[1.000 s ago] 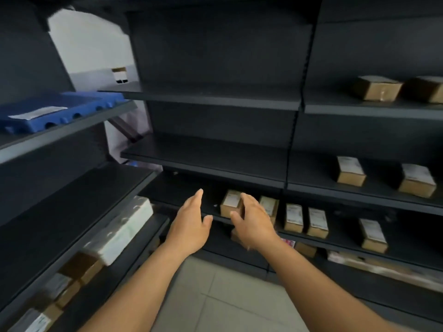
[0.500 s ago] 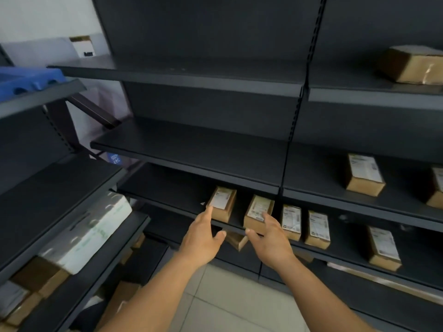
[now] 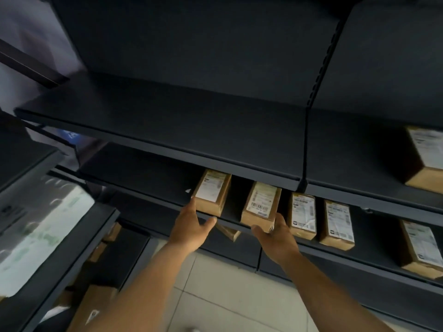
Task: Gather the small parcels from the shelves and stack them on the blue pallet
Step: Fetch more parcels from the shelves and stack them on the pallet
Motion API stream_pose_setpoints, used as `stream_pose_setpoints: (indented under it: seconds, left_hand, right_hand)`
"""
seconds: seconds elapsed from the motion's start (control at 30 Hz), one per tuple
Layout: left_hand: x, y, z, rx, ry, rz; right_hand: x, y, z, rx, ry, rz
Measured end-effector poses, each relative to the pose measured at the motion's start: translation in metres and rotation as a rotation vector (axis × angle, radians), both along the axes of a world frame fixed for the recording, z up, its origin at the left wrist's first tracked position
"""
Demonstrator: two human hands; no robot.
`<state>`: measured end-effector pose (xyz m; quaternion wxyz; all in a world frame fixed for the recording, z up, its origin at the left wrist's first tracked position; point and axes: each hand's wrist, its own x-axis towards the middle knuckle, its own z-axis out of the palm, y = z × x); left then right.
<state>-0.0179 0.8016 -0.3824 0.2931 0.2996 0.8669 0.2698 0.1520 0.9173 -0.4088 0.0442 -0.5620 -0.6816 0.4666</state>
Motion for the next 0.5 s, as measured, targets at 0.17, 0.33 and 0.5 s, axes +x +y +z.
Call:
stream_pose_setpoints:
  seconds: [0.17, 0.33, 0.5]
  left_hand:
    - [-0.042, 0.042, -0.070, 0.009, 0.037, -0.077]
    - [-0.076, 0.072, -0.122, 0.037, 0.103, -0.028]
    - [-0.099, 0.095, -0.148, 0.083, -0.026, 0.094]
  right_hand:
    - [-0.030, 0.035, -0.061, -0.028, -0.008, -0.112]
    - [-0.050, 0.062, -0.111, -0.004, -0.020, -0.291]
    - [-0.062, 0.078, -0.132, -0.022, 0.050, -0.430]
